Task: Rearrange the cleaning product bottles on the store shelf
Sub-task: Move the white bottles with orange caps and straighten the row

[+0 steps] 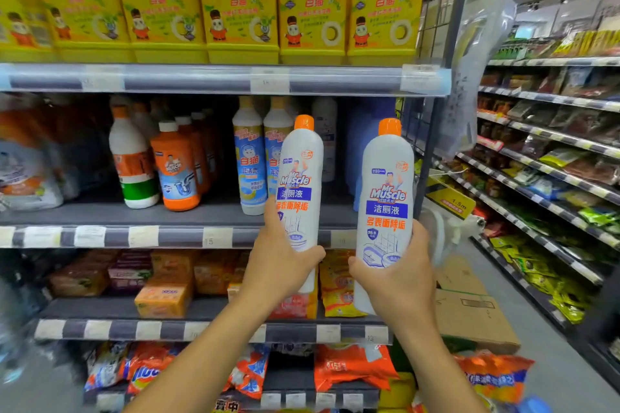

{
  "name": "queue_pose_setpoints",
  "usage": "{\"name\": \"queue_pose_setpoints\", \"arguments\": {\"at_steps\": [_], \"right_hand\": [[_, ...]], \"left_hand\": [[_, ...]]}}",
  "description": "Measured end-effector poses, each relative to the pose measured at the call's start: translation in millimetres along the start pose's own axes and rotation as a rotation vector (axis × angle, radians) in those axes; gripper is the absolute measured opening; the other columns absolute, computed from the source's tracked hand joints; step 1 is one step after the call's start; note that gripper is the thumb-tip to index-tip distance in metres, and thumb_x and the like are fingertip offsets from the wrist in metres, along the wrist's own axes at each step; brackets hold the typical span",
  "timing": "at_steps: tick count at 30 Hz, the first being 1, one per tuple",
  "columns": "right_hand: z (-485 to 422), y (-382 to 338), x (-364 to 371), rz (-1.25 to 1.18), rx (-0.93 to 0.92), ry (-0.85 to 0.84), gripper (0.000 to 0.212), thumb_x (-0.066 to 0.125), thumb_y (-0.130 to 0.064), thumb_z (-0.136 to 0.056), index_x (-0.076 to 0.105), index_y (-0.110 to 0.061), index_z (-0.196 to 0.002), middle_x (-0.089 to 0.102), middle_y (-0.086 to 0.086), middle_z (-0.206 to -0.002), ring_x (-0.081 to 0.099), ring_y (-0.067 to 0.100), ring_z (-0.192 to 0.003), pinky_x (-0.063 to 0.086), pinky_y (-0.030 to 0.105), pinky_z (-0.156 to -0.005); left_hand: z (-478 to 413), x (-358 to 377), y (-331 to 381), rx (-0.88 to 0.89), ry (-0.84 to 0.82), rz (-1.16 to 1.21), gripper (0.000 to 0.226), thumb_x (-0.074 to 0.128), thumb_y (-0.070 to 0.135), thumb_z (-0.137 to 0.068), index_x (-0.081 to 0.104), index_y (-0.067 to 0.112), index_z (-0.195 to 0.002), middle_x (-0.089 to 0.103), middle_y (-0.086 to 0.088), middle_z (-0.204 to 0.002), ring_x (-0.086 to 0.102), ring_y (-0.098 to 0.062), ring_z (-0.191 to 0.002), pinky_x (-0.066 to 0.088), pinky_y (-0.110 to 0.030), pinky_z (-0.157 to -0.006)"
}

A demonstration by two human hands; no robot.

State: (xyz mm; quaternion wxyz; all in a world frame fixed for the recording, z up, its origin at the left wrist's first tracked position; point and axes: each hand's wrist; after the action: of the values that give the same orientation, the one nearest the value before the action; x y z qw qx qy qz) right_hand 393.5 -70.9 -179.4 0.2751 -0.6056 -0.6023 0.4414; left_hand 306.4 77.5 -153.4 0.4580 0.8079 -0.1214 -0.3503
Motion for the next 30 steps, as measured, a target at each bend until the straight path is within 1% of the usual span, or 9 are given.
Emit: {"name": "queue_pose_setpoints", "arguments": {"at_steps": [4, 8, 11, 14, 16, 19, 22, 27, 30], "right_hand": [[15, -21, 25, -0.048, -0.036, -0.077, 0.079, 0.088, -0.032, -0.056, 0.036, -0.046, -0.113, 0.058, -0.031, -0.087, 0.056, -0.018, -0.084, 0.046, 0.011, -0.055], [32, -42, 68, -0.122, -0.049, -0.185, 0.074, 0.089, -0.032, -0.055, 0.04, -0.043, -0.109, 0.062, -0.027, -0.087, 0.059, -0.015, -0.08, 0.047, 0.008, -0.056], [49, -57, 104, -0.156, -0.05, -0.271, 0.073, 0.089, -0.034, -0.054, 0.038, -0.053, -0.104, 0.061, -0.033, -0.087, 0.058, -0.015, -0.083, 0.051, 0.012, -0.054], [66, -74, 144, -0.181, -0.075, -0.34, 0.073, 0.088, -0.032, -0.054, 0.036, -0.059, -0.098, 0.056, -0.043, -0.091, 0.055, -0.02, -0.084, 0.043, 0.001, -0.052], [77, -86, 175, -0.198, -0.073, -0.385, 0.071, 0.087, -0.031, -0.054, 0.037, -0.055, -0.098, 0.055, -0.043, -0.092, 0.057, -0.018, -0.083, 0.043, 0.002, -0.053], [94, -108, 226, -0.202, -0.056, -0.416, 0.066, 0.083, -0.036, -0.051, 0.04, -0.049, -0.098, 0.063, -0.03, -0.088, 0.061, -0.011, -0.079, 0.046, 0.006, -0.055], [111, -131, 279, -0.192, -0.061, -0.429, 0.063, 0.077, -0.041, -0.047, 0.043, -0.043, -0.1, 0.065, -0.019, -0.088, 0.06, -0.008, -0.078, 0.045, 0.007, -0.056], [133, -159, 355, -0.205, -0.077, -0.436, 0.069, 0.079, -0.039, -0.051, 0.044, -0.044, -0.11, 0.061, -0.02, -0.098, 0.059, -0.008, -0.088, 0.047, 0.006, -0.06], [140, -170, 393, -0.193, -0.042, -0.425, 0.075, 0.082, -0.035, -0.053, 0.036, -0.041, -0.112, 0.058, -0.022, -0.095, 0.057, -0.013, -0.087, 0.046, 0.005, -0.055]], "left_hand": [[29, -35, -18, 0.025, 0.081, 0.032, 0.098, 0.076, 0.028, -0.064, 0.015, 0.044, -0.14, 0.055, 0.016, -0.118, 0.06, -0.003, -0.096, 0.045, -0.004, -0.056], [37, -78, -46, -0.02, 0.173, 0.03, 0.101, 0.078, 0.023, -0.065, 0.014, 0.046, -0.14, 0.054, 0.017, -0.117, 0.057, 0.004, -0.095, 0.044, -0.005, -0.058], [41, -114, -73, -0.055, 0.236, 0.043, 0.098, 0.078, 0.021, -0.065, 0.016, 0.049, -0.136, 0.054, 0.021, -0.112, 0.059, 0.003, -0.095, 0.044, -0.003, -0.059], [43, -155, -101, -0.075, 0.294, 0.052, 0.1, 0.078, 0.021, -0.066, 0.012, 0.068, -0.124, 0.053, 0.029, -0.111, 0.06, 0.01, -0.092, 0.046, -0.007, -0.06], [42, -182, -120, -0.089, 0.321, 0.044, 0.103, 0.079, 0.019, -0.067, 0.009, 0.074, -0.119, 0.052, 0.03, -0.111, 0.057, 0.018, -0.09, 0.046, -0.004, -0.057], [35, -223, -150, -0.112, 0.346, 0.02, 0.104, 0.079, 0.019, -0.066, 0.01, 0.057, -0.134, 0.054, 0.021, -0.116, 0.059, 0.011, -0.091, 0.046, -0.006, -0.058], [25, -267, -181, -0.106, 0.354, 0.018, 0.106, 0.08, 0.02, -0.065, 0.008, 0.057, -0.133, 0.053, 0.027, -0.112, 0.059, 0.011, -0.09, 0.045, -0.004, -0.056], [9, -332, -229, -0.09, 0.359, -0.006, 0.104, 0.082, 0.015, -0.068, 0.013, 0.047, -0.14, 0.049, 0.029, -0.109, 0.056, 0.016, -0.089, 0.043, -0.003, -0.057], [4, -361, -254, -0.083, 0.326, 0.005, 0.108, 0.082, 0.014, -0.07, 0.009, 0.045, -0.145, 0.049, 0.022, -0.119, 0.056, 0.008, -0.095, 0.04, -0.005, -0.069]]}}
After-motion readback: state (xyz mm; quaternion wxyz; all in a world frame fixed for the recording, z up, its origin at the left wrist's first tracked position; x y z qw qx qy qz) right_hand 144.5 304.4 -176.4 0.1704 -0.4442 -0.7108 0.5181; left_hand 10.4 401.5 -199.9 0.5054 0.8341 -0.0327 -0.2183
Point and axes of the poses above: each hand's wrist, its own z-axis away from the middle knuckle, its own x-axis out of the palm, y = z × x
